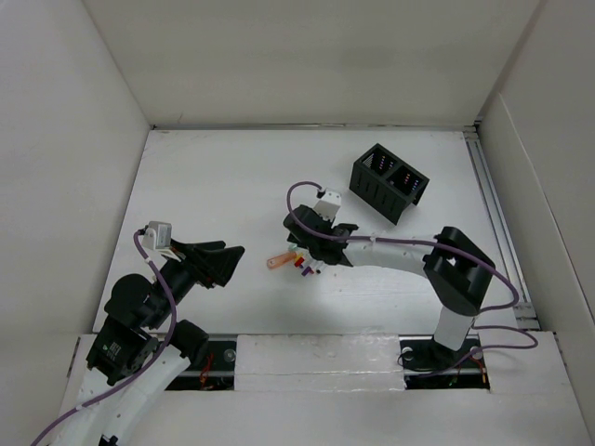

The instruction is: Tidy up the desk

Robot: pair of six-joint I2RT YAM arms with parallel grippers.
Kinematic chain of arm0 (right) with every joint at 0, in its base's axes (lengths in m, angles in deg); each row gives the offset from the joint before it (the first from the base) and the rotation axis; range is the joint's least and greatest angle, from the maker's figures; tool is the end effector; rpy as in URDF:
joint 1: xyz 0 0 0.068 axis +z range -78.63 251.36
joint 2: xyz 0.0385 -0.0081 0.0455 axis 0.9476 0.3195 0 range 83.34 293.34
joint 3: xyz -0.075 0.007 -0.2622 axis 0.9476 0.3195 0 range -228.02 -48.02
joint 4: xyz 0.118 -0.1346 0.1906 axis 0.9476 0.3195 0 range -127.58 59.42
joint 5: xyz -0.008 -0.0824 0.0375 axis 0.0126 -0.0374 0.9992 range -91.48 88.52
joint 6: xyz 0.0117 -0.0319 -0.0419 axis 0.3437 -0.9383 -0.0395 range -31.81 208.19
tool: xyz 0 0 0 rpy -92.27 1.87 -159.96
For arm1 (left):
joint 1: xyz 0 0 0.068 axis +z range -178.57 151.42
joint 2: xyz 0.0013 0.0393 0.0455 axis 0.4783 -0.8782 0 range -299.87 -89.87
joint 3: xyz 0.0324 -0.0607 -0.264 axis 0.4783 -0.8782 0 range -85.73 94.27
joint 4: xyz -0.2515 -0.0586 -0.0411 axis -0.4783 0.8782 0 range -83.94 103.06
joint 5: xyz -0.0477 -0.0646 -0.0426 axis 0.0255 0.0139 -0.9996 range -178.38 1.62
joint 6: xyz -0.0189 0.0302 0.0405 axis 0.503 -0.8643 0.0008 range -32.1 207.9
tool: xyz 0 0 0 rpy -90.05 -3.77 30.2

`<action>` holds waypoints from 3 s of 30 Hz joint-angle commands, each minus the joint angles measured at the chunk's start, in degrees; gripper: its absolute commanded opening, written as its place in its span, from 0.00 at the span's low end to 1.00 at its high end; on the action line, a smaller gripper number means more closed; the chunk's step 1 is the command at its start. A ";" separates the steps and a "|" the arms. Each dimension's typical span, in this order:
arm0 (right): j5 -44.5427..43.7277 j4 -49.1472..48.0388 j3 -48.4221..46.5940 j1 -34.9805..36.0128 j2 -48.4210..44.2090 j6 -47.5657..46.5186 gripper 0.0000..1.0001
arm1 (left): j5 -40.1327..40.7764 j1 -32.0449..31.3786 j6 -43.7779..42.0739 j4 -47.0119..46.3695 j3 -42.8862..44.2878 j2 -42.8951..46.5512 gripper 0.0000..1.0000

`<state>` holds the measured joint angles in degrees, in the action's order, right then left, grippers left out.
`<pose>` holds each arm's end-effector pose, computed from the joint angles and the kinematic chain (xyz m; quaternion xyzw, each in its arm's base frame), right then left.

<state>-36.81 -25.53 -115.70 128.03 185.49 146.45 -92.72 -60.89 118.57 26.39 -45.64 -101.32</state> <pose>0.2273 0.3080 0.2075 0.1247 0.8835 0.1460 0.4274 0.0457 -0.0321 0.3518 0.0380 0.6531 -0.4161 0.6316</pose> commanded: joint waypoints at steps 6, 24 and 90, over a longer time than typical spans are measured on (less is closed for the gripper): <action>-0.44 0.86 -2.10 -0.33 3.84 4.14 0.53 | -0.93 -0.29 -0.27 -2.94 -0.46 -0.07 0.64; 0.61 0.16 -3.95 -2.00 9.21 4.84 0.49 | -0.85 -0.29 -0.35 -3.02 -0.46 -0.25 0.64; -11.33 -3.19 -11.94 -23.43 -8.64 -11.59 0.05 | -0.85 -0.29 -0.35 -2.94 -0.46 0.28 0.64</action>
<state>-42.52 -27.26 -124.55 108.14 177.75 137.23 -92.89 -60.89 118.55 26.39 -45.64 -101.38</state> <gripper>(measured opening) 0.345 0.636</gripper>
